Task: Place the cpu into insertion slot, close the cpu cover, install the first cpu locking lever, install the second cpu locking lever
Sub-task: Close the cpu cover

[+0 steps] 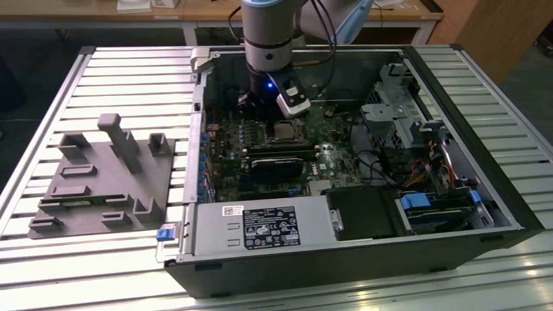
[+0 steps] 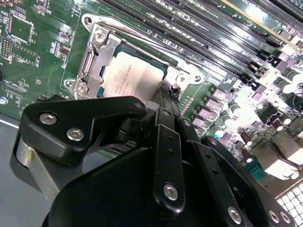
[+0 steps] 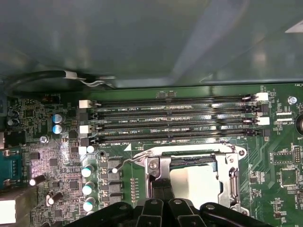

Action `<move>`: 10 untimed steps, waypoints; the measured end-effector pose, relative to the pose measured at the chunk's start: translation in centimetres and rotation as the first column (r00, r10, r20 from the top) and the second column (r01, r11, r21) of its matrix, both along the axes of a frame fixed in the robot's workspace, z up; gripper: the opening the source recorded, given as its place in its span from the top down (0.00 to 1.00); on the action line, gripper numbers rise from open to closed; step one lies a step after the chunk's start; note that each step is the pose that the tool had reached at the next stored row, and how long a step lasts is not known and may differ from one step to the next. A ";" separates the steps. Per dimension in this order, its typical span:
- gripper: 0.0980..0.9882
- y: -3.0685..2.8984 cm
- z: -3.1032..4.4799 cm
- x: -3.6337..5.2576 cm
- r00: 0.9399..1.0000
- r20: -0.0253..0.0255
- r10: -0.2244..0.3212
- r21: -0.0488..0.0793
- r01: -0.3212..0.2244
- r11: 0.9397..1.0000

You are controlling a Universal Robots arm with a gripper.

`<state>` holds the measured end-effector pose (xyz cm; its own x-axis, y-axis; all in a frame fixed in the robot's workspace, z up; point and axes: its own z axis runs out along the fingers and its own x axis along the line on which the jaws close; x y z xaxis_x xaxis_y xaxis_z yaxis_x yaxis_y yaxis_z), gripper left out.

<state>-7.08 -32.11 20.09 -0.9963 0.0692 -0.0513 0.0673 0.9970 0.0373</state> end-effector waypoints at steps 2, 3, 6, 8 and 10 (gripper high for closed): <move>0.99 0.00 -0.01 0.06 1.000 0.000 0.000 0.000 0.000 1.000; 0.99 0.00 -0.01 0.08 1.000 0.000 0.000 0.000 0.000 1.000; 0.99 0.00 -0.02 0.15 1.000 0.000 0.000 0.000 0.000 1.000; 0.99 0.00 -0.02 0.15 1.000 0.000 0.000 0.000 0.000 1.000; 0.99 0.00 -0.02 0.16 1.000 0.000 0.000 0.000 0.000 1.000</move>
